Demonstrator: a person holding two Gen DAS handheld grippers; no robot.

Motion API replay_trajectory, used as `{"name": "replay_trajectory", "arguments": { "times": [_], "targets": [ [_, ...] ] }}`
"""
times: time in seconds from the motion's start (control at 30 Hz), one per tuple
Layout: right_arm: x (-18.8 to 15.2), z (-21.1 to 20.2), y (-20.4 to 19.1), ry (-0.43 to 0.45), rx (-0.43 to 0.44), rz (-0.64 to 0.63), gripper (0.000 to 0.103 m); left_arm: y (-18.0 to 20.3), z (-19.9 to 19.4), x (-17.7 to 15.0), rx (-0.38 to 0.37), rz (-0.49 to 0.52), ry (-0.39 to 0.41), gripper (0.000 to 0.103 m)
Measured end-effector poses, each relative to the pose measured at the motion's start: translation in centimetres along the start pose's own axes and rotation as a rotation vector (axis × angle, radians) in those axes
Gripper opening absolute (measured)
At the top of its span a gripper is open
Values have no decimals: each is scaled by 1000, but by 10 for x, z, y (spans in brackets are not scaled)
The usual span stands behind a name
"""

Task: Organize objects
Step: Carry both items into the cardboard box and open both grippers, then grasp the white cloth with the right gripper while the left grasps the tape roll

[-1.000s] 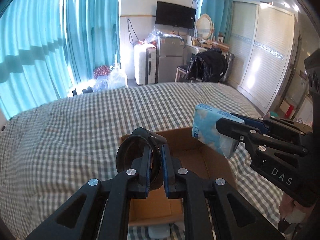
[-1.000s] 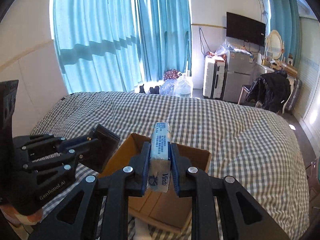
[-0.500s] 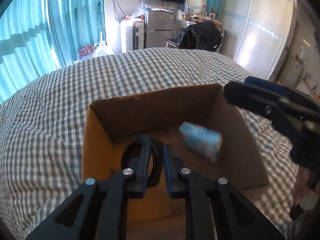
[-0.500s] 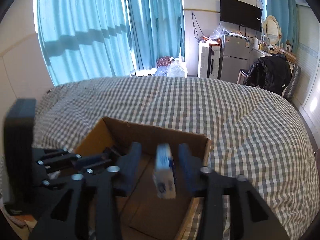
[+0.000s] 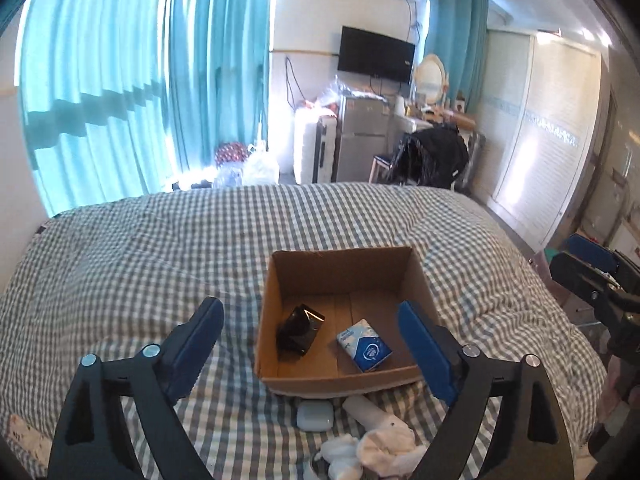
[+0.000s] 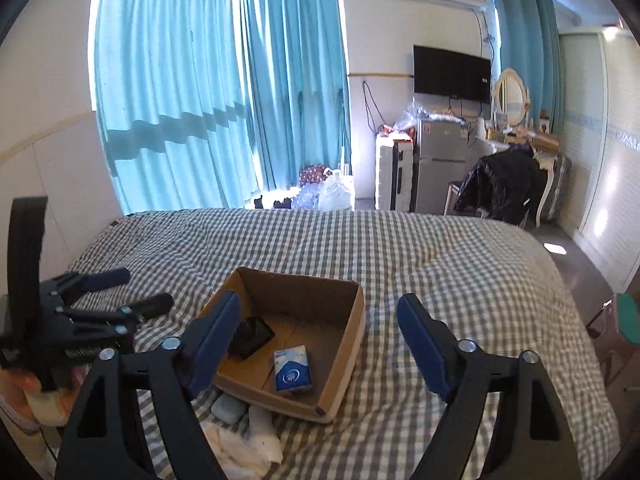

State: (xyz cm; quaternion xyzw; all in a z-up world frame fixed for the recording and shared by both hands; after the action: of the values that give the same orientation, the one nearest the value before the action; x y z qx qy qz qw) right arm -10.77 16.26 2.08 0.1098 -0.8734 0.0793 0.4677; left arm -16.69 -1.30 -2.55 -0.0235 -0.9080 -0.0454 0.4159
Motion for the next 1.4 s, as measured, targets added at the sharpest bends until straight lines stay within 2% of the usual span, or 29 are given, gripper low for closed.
{"name": "replay_trajectory", "arguments": {
  "times": [0.13,0.23,0.3,0.4,0.5,0.67,0.73,0.83,0.93,1.0,1.13,1.23,1.33,1.4],
  "targets": [
    [0,-37,-12,28,-24,-58,92,-5,-48,-7,21,4,111,96],
    [-8,-55,-21,30,3,-81,93,-11,-82,-8,11,-23,195,99],
    [-15,-59,-29,23,9,-84,93,-17,-97,-13,10,-48,212,100],
    [-25,-61,-40,15,20,-95,93,-26,-103,-20,54,-62,210,100],
    [-34,-55,-53,7,45,-92,93,-37,-97,-40,145,-72,183,101],
    [-59,-20,-63,-50,88,-94,93,-50,-78,-75,218,-69,140,101],
    [-75,-1,-64,-84,72,-95,93,-56,-62,-93,237,-85,80,101],
    [-102,29,-57,-154,78,-63,93,-54,-35,-117,212,-80,2,101],
    [-129,52,-53,-204,105,-29,93,-53,-17,-136,240,-56,-32,101],
    [-141,64,-54,-231,122,-28,93,-53,-5,-147,229,-62,-71,101],
    [-162,83,-62,-297,189,-20,93,-46,16,-162,181,-78,-134,101],
    [-177,95,-71,-345,252,-2,93,-43,27,-168,180,-63,-164,101],
    [-198,108,-81,-430,313,-10,89,-38,35,-176,197,-33,-200,101],
    [-210,112,-83,-460,327,-6,78,-34,37,-182,194,-19,-213,101]
  ]
}}
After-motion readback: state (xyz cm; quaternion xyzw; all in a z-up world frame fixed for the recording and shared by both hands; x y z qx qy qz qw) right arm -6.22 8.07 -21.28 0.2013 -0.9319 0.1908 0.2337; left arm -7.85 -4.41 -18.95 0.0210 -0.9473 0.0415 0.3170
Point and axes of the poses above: each gripper's, at about its wrist camera, not at the fingertips, and z roughly the way its jaws point, y to its right, x to its top, the point moved 7 cm from there along z, roughly the way its jaws point, and after that the axes turned 3 degrees about -y, right-handed, at the moved point
